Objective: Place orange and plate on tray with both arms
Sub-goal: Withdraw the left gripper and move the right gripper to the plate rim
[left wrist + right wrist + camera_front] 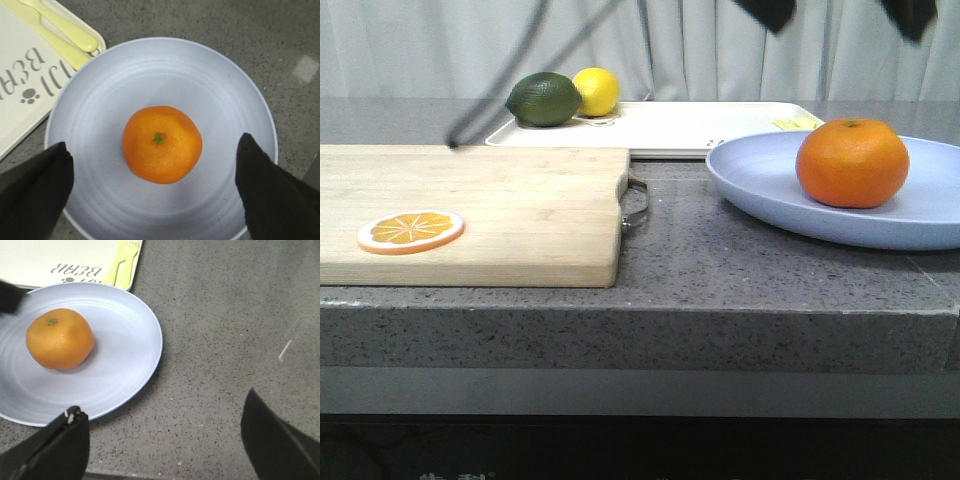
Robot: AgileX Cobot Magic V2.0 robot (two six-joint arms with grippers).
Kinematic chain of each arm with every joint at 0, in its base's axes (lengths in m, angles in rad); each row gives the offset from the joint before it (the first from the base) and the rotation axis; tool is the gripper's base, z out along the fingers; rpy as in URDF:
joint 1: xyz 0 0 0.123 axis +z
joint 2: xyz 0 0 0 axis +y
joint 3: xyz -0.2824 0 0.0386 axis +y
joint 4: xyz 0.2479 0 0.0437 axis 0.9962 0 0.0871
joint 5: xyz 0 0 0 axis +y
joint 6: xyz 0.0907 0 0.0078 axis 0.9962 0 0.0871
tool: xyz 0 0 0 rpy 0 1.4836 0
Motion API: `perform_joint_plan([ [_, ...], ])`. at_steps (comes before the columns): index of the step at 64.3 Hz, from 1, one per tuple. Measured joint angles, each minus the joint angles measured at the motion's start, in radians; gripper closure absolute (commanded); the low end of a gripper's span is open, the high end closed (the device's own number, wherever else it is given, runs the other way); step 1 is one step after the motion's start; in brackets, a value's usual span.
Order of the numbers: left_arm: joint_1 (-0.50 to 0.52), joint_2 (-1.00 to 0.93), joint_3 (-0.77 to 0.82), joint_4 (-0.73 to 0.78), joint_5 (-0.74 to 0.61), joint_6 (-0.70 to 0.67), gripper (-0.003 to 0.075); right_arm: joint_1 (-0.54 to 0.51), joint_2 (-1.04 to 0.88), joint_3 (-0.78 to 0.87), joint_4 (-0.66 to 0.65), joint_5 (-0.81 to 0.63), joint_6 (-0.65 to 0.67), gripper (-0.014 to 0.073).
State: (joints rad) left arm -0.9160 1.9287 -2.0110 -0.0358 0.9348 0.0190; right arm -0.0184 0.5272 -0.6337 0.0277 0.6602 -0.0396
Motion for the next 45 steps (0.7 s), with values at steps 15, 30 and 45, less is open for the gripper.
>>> perform_joint_plan([
  [15,0.005,-0.227,0.259,0.045,-0.028,-0.019,0.009,0.0,0.0,0.0,0.0,0.0,0.0,-0.0029],
  [30,0.005,-0.458,0.537,0.157,-0.051,-0.113,0.009,0.0,0.008,0.0,0.007,0.024,0.0,-0.0029],
  [45,0.059,-0.667,0.767,0.176,-0.057,-0.152,0.009,0.0,0.144,-0.073,0.046,0.133,0.0,-0.0029],
])
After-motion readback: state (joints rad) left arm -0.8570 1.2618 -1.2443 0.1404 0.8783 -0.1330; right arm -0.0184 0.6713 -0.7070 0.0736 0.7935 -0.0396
